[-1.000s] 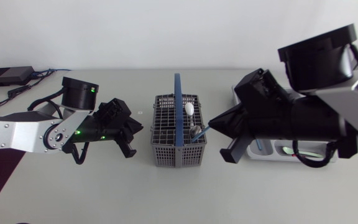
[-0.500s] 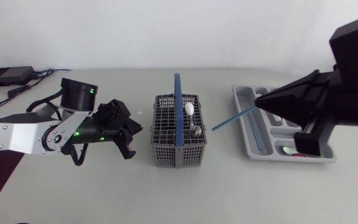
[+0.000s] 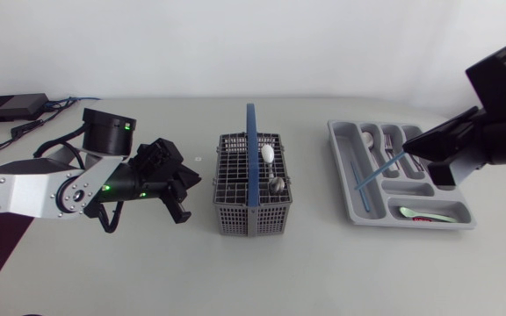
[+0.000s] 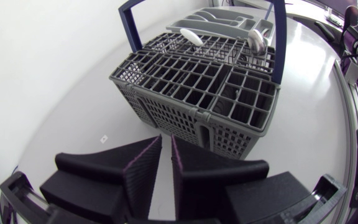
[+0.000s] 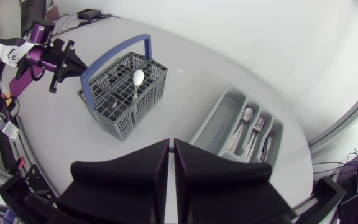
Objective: Unload the cutlery basket into the drawer organizer.
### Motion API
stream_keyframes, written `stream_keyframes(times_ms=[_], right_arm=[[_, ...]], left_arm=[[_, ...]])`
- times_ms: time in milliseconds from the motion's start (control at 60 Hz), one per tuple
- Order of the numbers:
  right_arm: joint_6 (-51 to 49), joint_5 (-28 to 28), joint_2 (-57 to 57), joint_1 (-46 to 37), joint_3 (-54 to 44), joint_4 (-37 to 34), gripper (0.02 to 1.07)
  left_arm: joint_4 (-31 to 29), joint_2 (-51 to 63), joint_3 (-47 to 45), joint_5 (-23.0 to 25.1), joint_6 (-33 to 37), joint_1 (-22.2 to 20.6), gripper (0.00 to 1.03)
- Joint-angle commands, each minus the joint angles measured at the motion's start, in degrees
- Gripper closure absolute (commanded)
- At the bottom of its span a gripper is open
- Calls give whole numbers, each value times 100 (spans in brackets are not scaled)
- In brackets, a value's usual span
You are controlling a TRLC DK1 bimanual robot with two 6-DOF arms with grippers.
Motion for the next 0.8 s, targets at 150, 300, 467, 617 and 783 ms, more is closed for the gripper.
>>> stream_keyframes(times_ms=[150, 300, 467, 617, 783], right_arm=[[-293, -90, 1036, -476, 341, -100, 101], [-354, -160, 1581, -670, 578, -100, 101], [-433, -266, 2258, -898, 1053, -293, 101], [-486, -371, 2864, -1057, 1466, -557, 101], [-618, -512, 3576, -1206, 1958, -988, 101]], left_arm=[[18, -73, -143, 32, 58, -31, 74], [18, -73, -151, 32, 67, -5, 74], [18, -47, -143, 32, 84, -14, 74], [18, -29, -125, 32, 93, -22, 74], [27, 6, -107, 32, 102, -5, 74]])
